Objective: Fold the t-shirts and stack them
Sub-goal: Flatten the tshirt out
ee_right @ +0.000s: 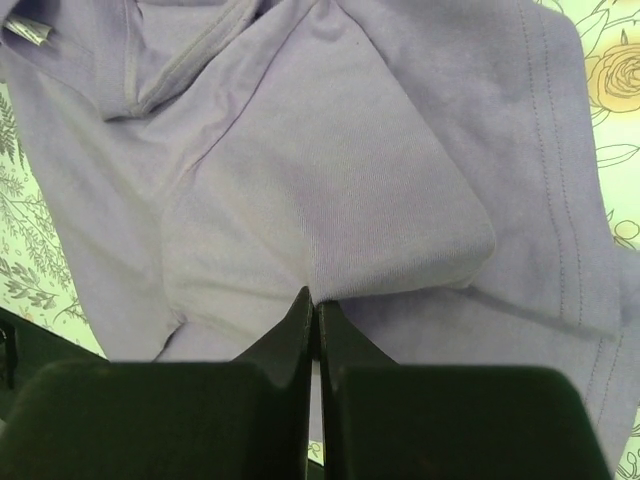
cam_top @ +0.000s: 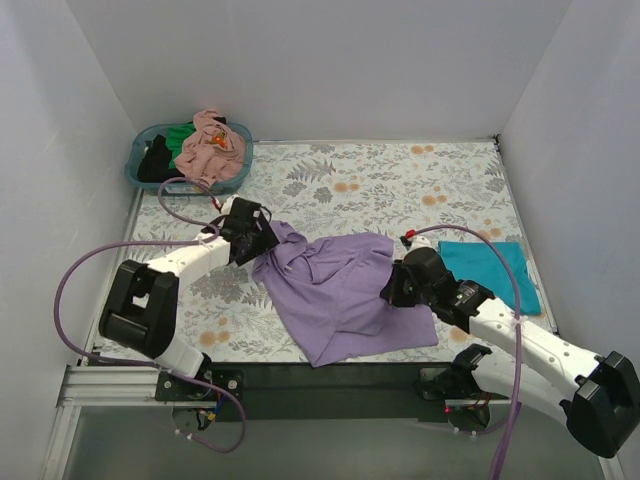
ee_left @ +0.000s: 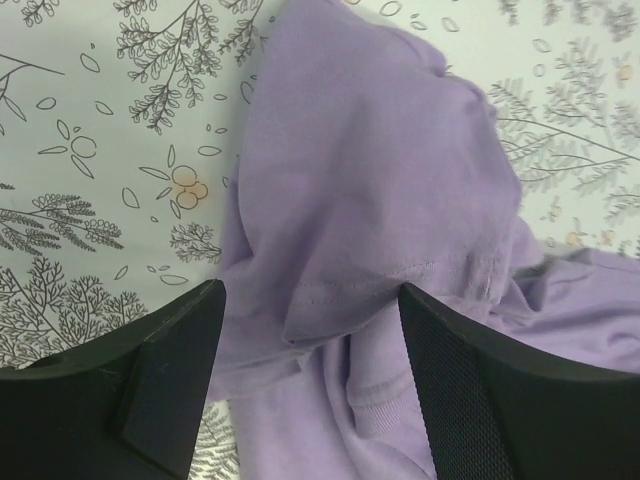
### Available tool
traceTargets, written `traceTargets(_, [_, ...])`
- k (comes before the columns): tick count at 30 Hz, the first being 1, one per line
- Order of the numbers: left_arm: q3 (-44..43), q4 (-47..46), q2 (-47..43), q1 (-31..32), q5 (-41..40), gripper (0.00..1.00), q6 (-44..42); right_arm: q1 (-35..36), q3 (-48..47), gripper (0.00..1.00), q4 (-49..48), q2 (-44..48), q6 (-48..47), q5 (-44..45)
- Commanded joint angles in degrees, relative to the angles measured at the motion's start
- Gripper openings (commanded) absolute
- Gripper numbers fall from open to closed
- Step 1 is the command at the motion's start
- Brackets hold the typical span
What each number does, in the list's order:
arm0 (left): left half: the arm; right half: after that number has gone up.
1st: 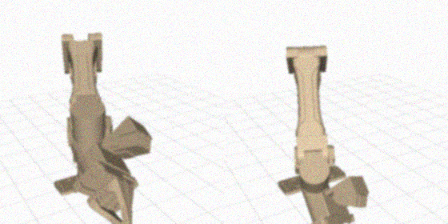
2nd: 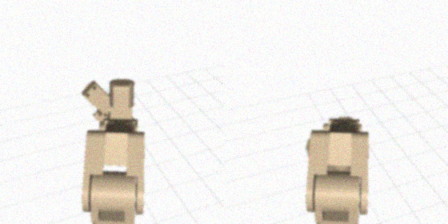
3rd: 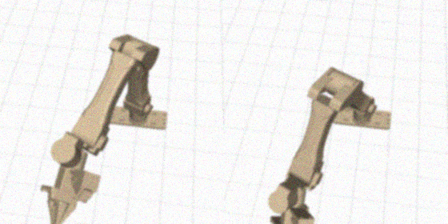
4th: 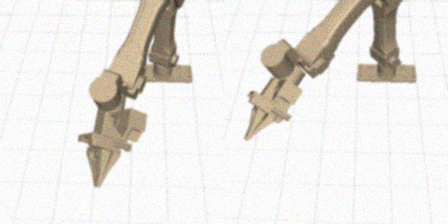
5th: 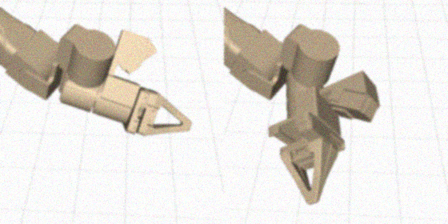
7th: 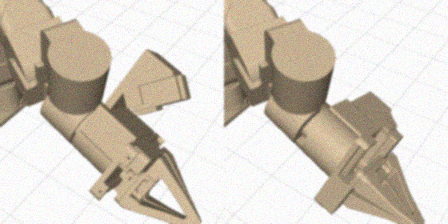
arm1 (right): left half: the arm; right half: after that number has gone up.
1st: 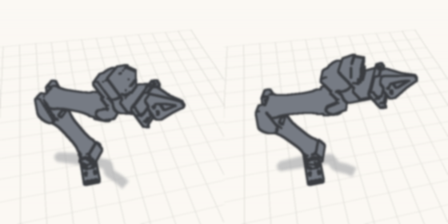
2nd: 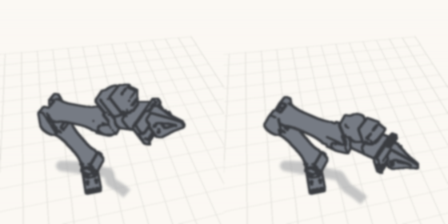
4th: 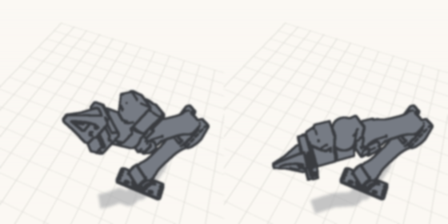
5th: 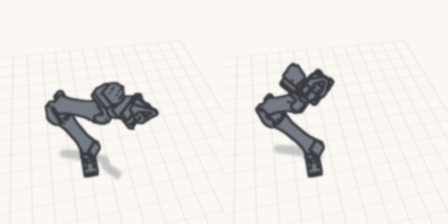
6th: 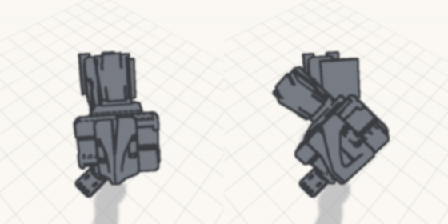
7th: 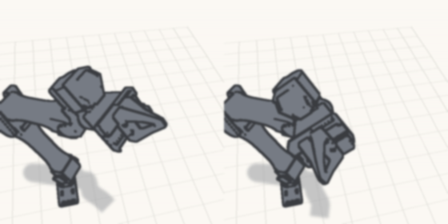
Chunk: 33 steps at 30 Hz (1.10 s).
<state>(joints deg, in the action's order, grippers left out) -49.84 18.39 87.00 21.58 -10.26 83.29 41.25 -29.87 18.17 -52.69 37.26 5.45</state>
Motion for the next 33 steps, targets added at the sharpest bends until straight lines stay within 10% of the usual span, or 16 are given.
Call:
traceTargets(1, [-2.79,1.29,1.94,-0.23,-2.3,0.68,-2.25,-0.03,-3.35,0.01,1.25,1.71,-1.22,1.58])
traceTargets(3, [-3.41,2.08,2.21,-0.23,-2.83,0.6,-2.6,-0.03,-3.7,0.01,2.04,1.97,-1.39,2.28])
traceTargets(8, [-5.35,5.42,-1.65,-0.23,-5.29,0.0,-1.28,-0.21,-5.54,0.01,4.85,3.55,-2.18,5.35])
traceTargets(18, [-7.8,8.5,-25.99,-0.14,-1.35,0.0,-1.11,-0.47,-21.43,0.01,14.87,10.23,-9.03,12.83])
traceTargets(33, [-44.18,13.86,-45.96,-0.05,1.03,0.0,-0.93,-0.47,-74.09,0.01,17.69,10.33,-23.18,-2.63])
